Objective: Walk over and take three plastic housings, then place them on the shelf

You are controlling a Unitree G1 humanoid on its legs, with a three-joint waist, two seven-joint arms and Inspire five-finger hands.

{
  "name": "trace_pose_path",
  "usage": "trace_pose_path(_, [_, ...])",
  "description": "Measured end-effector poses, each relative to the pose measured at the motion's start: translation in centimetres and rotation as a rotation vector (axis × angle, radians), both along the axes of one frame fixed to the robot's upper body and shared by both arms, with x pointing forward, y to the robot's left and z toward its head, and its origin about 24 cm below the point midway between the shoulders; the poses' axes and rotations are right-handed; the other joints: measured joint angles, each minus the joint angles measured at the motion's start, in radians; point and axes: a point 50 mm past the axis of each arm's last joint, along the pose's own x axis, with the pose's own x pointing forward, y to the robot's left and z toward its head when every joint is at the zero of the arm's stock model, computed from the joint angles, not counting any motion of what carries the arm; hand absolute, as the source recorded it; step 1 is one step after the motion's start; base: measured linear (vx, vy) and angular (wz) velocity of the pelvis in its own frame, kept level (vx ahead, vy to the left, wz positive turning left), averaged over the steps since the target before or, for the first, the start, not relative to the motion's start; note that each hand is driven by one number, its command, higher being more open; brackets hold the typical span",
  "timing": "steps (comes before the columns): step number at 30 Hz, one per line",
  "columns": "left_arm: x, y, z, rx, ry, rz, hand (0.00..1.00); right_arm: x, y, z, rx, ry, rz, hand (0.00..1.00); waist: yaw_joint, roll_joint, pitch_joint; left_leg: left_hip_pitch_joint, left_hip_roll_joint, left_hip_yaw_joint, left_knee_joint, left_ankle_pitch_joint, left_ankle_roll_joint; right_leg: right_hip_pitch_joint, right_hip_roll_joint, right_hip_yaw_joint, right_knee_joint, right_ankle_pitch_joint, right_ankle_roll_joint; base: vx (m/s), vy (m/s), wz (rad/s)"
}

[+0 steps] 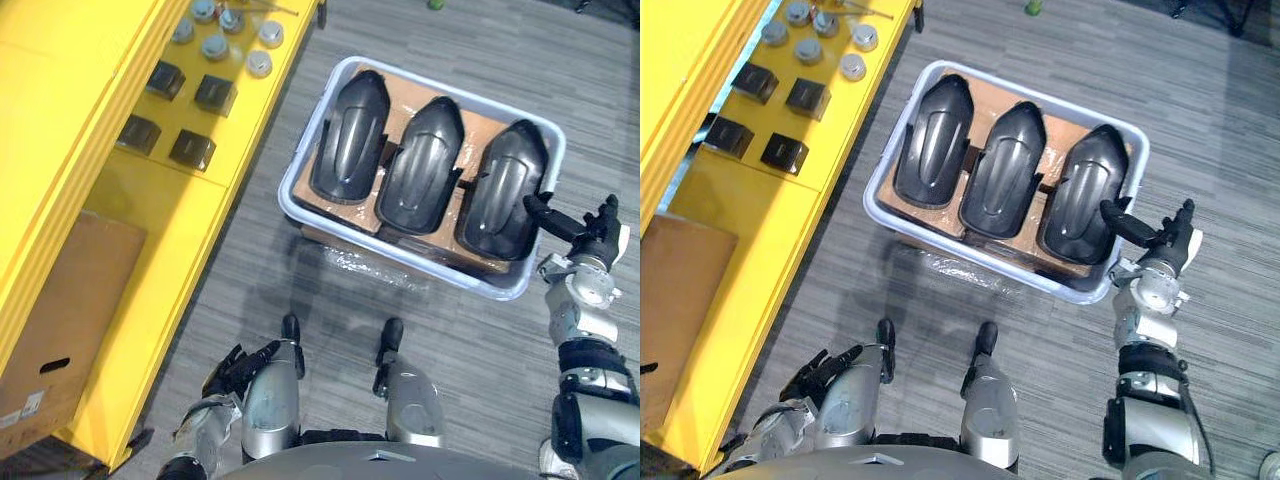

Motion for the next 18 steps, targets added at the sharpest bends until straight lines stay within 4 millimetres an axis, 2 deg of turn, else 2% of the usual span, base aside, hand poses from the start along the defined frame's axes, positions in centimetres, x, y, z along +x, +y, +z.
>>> trace_pose_path(3, [0.7, -0.6, 0.2, -0.003, -0.021, -0.035, 1.0, 0.6, -1.6, 2.1, -0.066, 0.044, -0.028, 1.0, 0.012, 0.025, 0.023, -0.014, -0.018, -0.007, 0.003, 0.009, 0.01, -0.023, -0.022, -0.004, 0.037, -0.014, 0.006, -0.07, 0.039, 0.13])
trace_pose_path(6, [1.2, -0.8, 0.4, -0.001, -0.042, -0.053, 1.0, 1.9, -1.9, 4.3, -0.13, 0.078, -0.007, 1.0, 0.013, 0.04, 0.031, -0.043, -0.028, -0.015, -0.003, 0.027, 0.013, -0.062, -0.034, -0.006, 0.061, -0.016, 0.006, -0.07, 0.015, 0.09])
trace_pose_path(9, [1.7, -1.2, 0.5, -0.009, -0.056, -0.084, 1.0, 2.6, -2.2, 5.1, -0.14, 0.137, -0.001, 1.0, 0.02, 0.056, 0.039, -0.065, -0.033, -0.025, -0.005, 0.042, 0.015, -0.087, -0.041, -0.013, 0.083, -0.019, 0.003, -0.07, -0.005, 0.12])
trace_pose_path(10, [1.7, -1.4, 0.5, -0.011, -0.061, -0.092, 1.0, 2.7, -2.2, 4.7, -0.14, 0.186, 0.012, 0.0, 0.023, 0.058, 0.04, -0.067, -0.034, -0.027, -0.006, 0.045, 0.014, -0.091, -0.043, -0.014, 0.089, -0.021, 0.003, -0.03, -0.005, 0.07])
trace_pose_path(13, [1.7, -1.4, 0.5, -0.009, -0.068, -0.096, 1.0, 2.4, -2.5, 4.0, -0.145, 0.251, 0.021, 0.0, 0.025, 0.059, 0.039, -0.075, -0.043, -0.039, -0.003, 0.05, 0.015, -0.106, -0.056, -0.019, 0.128, -0.04, 0.003, -0.03, 0.0, 0.12])
trace_pose_path(15, [1.9, -1.6, 0.5, -0.017, -0.07, -0.092, 1.0, 1.6, -4.1, 5.1, -0.186, 0.29, -0.008, 0.0, 0.028, 0.063, 0.041, -0.086, -0.05, -0.042, -0.002, 0.057, 0.017, -0.124, -0.066, -0.02, 0.15, -0.046, 0.003, -0.04, 0.006, 0.1])
trace_pose_path(18, [2.0, -1.6, 0.5, -0.019, -0.071, -0.093, 1.0, 0.9, -5.2, 5.6, -0.198, 0.338, -0.052, 0.0, 0.031, 0.067, 0.043, -0.096, -0.049, -0.05, -0.003, 0.064, 0.016, -0.131, -0.066, -0.027, 0.155, -0.047, 0.001, -0.03, -0.001, 0.06])
